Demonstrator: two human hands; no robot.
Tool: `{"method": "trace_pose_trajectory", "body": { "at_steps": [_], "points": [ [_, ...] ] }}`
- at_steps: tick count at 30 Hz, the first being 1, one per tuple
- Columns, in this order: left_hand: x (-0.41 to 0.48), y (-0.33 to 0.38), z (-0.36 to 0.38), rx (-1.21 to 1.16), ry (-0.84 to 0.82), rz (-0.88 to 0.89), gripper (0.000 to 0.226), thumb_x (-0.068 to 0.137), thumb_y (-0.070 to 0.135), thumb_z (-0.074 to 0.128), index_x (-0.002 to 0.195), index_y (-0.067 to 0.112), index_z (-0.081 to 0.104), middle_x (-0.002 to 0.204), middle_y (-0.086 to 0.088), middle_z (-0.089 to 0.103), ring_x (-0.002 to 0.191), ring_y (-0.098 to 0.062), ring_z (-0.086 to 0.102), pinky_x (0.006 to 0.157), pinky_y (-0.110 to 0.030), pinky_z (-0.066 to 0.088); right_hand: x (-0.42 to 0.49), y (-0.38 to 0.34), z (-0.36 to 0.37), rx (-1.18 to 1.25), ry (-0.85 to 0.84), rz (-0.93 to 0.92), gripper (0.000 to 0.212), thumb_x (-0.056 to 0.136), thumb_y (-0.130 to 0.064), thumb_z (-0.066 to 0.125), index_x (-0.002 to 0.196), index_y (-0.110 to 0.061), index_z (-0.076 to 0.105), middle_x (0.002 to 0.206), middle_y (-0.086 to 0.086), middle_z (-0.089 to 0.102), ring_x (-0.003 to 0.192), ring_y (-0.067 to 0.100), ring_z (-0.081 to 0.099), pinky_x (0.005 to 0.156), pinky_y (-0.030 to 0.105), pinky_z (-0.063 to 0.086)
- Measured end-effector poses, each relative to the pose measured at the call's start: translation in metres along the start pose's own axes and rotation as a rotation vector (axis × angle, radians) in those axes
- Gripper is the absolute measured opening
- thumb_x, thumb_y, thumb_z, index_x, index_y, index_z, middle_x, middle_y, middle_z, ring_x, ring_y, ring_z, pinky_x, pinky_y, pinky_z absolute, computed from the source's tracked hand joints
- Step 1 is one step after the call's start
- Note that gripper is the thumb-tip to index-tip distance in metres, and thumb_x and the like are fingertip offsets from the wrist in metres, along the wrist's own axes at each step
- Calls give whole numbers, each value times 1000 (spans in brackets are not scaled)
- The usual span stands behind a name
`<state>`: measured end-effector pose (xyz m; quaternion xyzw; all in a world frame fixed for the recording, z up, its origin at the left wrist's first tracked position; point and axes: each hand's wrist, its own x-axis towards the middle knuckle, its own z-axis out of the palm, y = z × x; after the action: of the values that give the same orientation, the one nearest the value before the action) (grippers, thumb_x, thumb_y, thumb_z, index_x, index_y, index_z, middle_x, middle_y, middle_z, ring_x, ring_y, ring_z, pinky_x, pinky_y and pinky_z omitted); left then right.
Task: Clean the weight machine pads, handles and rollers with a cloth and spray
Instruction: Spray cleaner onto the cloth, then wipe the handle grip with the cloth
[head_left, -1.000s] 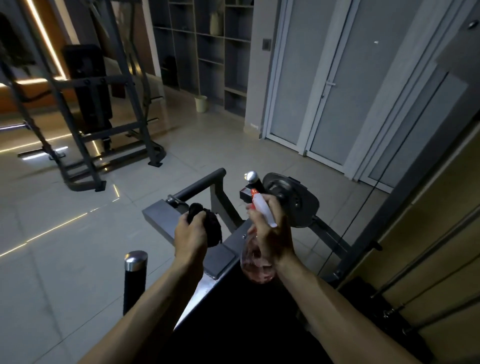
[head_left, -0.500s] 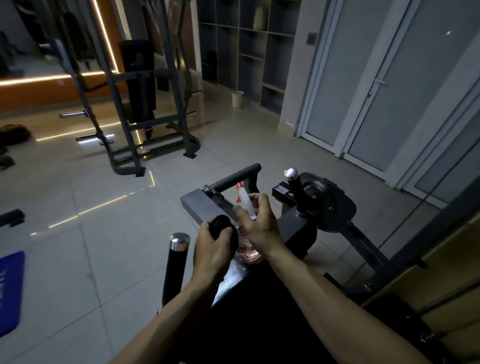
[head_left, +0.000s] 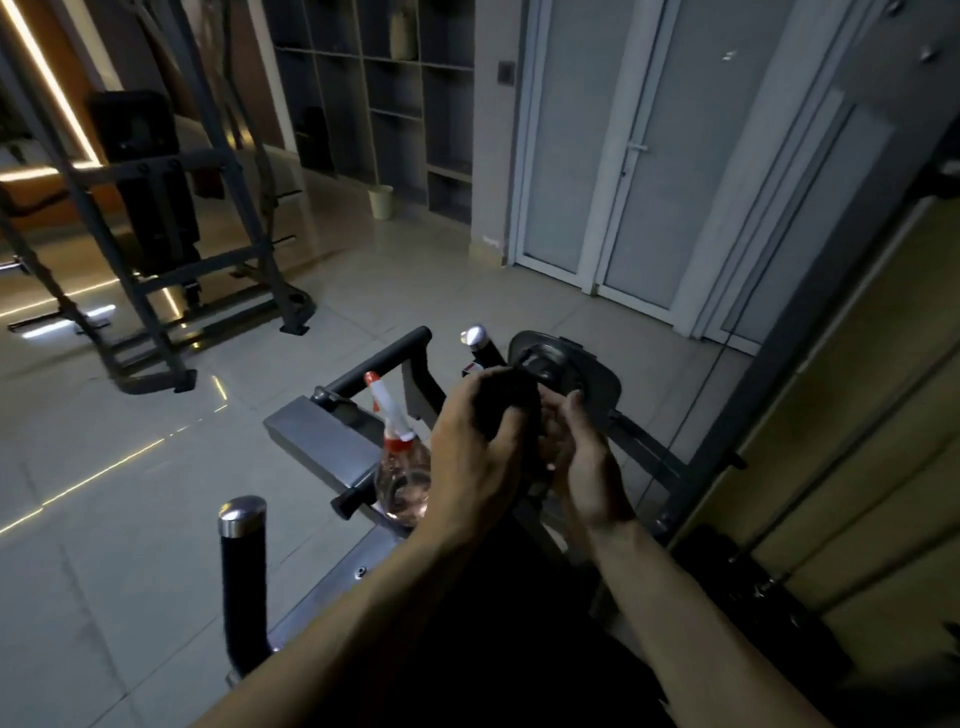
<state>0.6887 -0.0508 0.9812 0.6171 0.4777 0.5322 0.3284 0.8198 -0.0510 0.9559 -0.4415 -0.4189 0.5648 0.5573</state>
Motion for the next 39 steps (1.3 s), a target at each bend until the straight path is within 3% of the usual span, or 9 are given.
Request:
{"method": "trace_pose_trajectory", "body": {
  "at_steps": [3,6,8,11,16,21,27,34,39],
  "points": [
    [19,-19,16,146,-199,2,40,100,24,61,134,46,54,131,23,59,125,5,54,106,-32,50,-3,-10,-8,147,-53,136,55,105,-58,35,145,-27,56,135,4,68,124,23,66,101,47,54],
    [39,-31,18,406,-481,-19,69,90,53,58,154,41,36,155,9,43,147,-19,38,118,-52,37,12,-8,-12,251,42,131,36,107,-39,49,135,-23,66,127,8,72,117,27,70,98,46,55],
    [55,-31,11,454,-547,-27,78,86,55,60,156,31,37,158,8,40,148,-17,35,121,-46,34,30,1,-12,310,87,105,29,105,-24,56,131,-17,66,125,13,72,117,32,70,101,52,54],
    [91,-22,-12,446,-332,-24,54,94,37,66,144,20,56,129,5,66,105,-2,66,90,-17,50,69,12,-5,235,253,30,20,97,-17,69,117,-15,71,115,16,75,112,37,71,103,59,52],
    [158,-38,-38,606,-225,-209,62,92,33,72,146,11,53,138,-7,64,125,-25,63,105,-44,52,130,6,22,-211,306,-326,41,96,-13,68,136,-15,57,123,-2,62,111,8,62,95,26,55],
    [169,-55,-23,764,-286,-61,13,94,23,73,105,19,78,84,2,70,66,-9,62,55,-20,40,172,44,18,-689,99,-654,46,85,3,52,125,-11,69,126,3,67,121,20,60,105,40,50],
    [175,-58,-25,766,-351,-27,21,98,32,64,106,16,77,94,-3,70,74,-12,66,61,-25,50,177,98,-15,-757,250,-659,34,103,-14,50,132,-5,65,135,6,62,129,9,51,109,14,39],
    [162,-57,-19,787,-259,-15,28,103,38,58,100,16,75,88,-3,70,74,-20,68,69,-43,59,176,128,-33,-878,343,-571,36,106,-29,46,121,-7,71,126,8,66,114,20,57,93,32,52],
    [151,-55,-17,857,-222,1,25,105,35,53,110,19,72,80,1,64,66,-15,62,54,-34,48,170,117,-48,-869,322,-328,30,94,0,62,119,-12,72,121,2,67,112,24,64,89,19,49]
  ]
}}
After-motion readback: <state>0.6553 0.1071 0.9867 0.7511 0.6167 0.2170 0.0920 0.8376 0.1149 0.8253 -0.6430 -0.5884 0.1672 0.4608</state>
